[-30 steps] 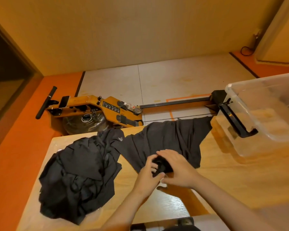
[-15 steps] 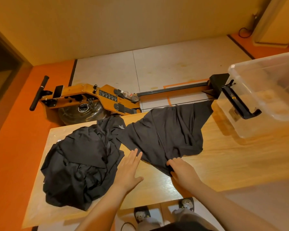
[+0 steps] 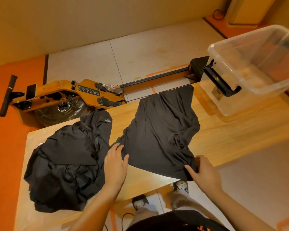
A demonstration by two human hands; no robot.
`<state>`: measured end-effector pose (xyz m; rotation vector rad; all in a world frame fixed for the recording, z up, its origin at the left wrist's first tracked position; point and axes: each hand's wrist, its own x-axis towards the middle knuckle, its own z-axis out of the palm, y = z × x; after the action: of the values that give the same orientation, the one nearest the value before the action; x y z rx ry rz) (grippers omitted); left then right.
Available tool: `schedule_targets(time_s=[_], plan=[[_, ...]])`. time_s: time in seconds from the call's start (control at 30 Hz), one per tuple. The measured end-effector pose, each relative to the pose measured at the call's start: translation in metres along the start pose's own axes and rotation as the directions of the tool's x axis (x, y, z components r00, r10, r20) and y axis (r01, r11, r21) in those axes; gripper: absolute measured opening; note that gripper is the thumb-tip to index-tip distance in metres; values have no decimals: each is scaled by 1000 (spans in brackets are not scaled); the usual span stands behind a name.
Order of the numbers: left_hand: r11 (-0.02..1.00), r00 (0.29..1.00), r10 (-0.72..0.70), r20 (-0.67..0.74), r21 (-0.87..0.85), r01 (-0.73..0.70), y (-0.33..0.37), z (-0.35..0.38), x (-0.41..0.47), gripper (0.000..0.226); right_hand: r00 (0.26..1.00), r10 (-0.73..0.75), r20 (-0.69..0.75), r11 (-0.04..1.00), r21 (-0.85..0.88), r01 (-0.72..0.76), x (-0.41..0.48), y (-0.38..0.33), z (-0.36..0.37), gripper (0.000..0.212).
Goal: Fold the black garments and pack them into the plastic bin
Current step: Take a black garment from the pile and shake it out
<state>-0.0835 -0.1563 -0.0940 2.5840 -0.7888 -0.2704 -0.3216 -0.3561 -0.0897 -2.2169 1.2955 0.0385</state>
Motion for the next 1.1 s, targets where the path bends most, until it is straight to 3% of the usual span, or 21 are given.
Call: schedule_targets(time_s=[0.13, 0.33, 0.4, 0.47, 0.63, 0.73, 0.8, 0.9, 0.97, 1.1], plan=[[999, 995, -44, 90, -13, 46, -2, -6, 41, 46, 995, 99, 10, 994, 44, -100, 6, -1, 6, 18], [987, 970, -155, 186, -16, 161, -4, -8, 62, 15, 986, 166, 7, 878, 454, -151, 8, -2, -14, 24], [970, 966, -189, 175, -122, 212, -3, -10, 61, 23, 984, 179, 6, 835, 528, -155, 10, -1, -21, 20], [926, 961, -240, 139, -264, 269, 0, -19, 61, 29, 981, 193, -6, 767, 625, -147, 13, -1, -31, 16], [808, 922, -372, 105, -453, 377, 2, -51, 60, 13, 977, 211, 30, 495, 859, -134, 26, -15, -68, 19], [598, 876, -434, 211, -660, 455, 3, -69, 63, 17, 988, 140, 60, 422, 899, -114, 39, -28, -86, 20], [379, 833, -458, 310, -780, 498, 7, -80, 69, 20, 993, 90, 70, 407, 908, -101, 51, -40, -97, 18], [264, 820, -476, 318, -838, 478, 16, -96, 86, 25, 999, 37, 33, 468, 883, -47, 80, -62, -116, 13], [265, 843, -461, 278, -863, 429, 25, -108, 100, 26, 999, 26, -28, 489, 872, 12, 104, -81, -132, 11], [380, 895, -428, 124, -874, 303, 55, -136, 133, 20, 989, -17, -147, 492, 860, 137, 150, -123, -173, 10]])
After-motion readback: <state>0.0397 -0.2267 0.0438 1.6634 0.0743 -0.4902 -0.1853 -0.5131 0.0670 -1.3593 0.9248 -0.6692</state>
